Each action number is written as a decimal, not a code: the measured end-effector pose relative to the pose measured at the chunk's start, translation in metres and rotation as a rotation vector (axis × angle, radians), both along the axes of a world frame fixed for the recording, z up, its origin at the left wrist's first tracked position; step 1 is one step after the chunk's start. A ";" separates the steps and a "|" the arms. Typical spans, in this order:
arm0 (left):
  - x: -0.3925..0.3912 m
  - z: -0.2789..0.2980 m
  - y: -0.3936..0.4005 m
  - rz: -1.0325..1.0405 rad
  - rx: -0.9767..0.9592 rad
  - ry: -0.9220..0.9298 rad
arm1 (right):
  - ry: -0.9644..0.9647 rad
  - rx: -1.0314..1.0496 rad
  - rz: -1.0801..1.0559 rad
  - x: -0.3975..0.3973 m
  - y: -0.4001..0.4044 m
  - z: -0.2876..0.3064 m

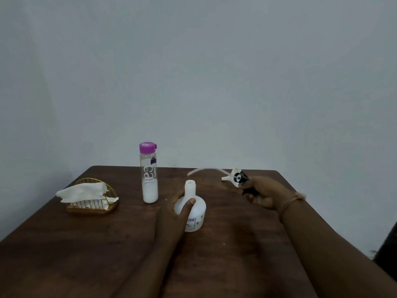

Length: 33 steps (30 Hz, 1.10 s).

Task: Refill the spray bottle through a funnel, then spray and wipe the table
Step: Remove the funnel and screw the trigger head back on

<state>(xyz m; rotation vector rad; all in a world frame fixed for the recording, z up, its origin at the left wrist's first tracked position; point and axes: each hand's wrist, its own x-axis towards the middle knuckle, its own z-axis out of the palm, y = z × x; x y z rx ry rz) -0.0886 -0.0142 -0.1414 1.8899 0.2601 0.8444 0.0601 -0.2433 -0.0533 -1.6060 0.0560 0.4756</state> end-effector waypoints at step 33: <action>0.001 0.001 0.009 0.181 0.055 -0.036 | -0.468 0.330 -0.354 -0.037 0.072 0.033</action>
